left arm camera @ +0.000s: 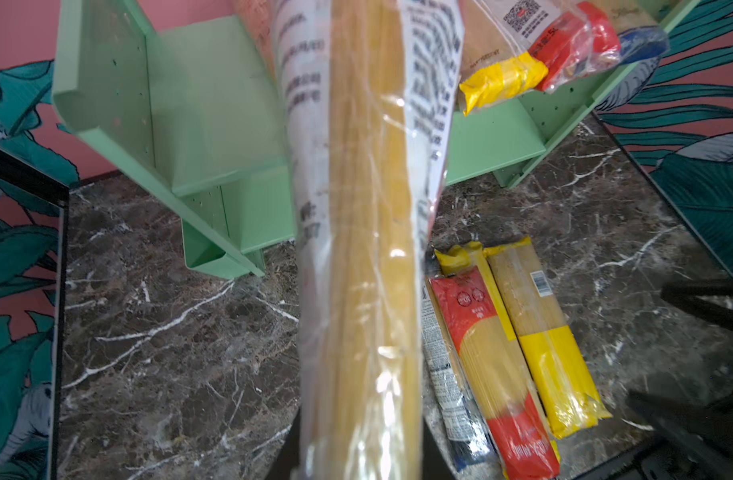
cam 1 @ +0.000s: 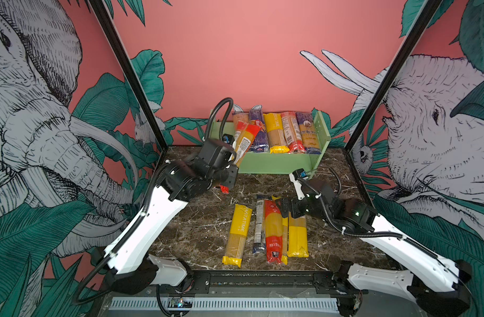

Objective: Place and organize the pasta boxes and bags onto the shelf
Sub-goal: 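Lower the white-red pack upright onto the shelf beside the shelf's end wall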

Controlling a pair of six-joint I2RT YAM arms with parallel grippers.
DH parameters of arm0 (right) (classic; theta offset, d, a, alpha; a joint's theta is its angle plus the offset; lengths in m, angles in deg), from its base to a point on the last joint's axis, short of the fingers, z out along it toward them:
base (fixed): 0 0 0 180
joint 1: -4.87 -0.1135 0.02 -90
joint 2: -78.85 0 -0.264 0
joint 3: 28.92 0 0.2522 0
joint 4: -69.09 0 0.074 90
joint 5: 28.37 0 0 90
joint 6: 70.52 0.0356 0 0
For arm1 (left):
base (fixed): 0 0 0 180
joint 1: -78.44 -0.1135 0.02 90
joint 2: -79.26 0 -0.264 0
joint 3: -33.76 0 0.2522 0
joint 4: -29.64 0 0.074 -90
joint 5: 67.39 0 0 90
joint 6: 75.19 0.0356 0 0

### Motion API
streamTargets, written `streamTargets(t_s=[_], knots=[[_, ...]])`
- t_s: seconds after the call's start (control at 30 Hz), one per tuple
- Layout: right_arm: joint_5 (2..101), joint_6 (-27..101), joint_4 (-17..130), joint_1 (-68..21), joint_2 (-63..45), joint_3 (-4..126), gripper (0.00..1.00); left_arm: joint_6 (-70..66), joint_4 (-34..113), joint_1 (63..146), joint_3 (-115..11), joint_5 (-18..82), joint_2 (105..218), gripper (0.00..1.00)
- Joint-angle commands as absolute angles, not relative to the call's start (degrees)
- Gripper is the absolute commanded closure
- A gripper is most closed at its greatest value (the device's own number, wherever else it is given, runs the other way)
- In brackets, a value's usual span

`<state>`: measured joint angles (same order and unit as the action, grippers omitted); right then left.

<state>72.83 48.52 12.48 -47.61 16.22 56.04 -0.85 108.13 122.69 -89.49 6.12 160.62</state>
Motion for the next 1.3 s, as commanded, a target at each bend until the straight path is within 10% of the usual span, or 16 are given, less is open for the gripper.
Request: streamTargets(t_s=[0.0, 0.5, 1.27], knots=[[74.12, 45.21, 11.88, -47.47, 14.52, 59.63, 0.01, 1.98, 98.92, 119.48, -98.06, 3.01, 164.15, 1.00], [67.29, 41.02, 14.14, -38.55, 11.26, 65.63, 0.01, -0.10, 97.73, 108.71, -124.77, 1.10, 189.71, 1.00], [62.31, 40.61, 15.54, -32.61, 9.80, 64.38, 0.01, -3.29, 92.33, 102.99, -122.85, 2.65, 195.61, 1.00]])
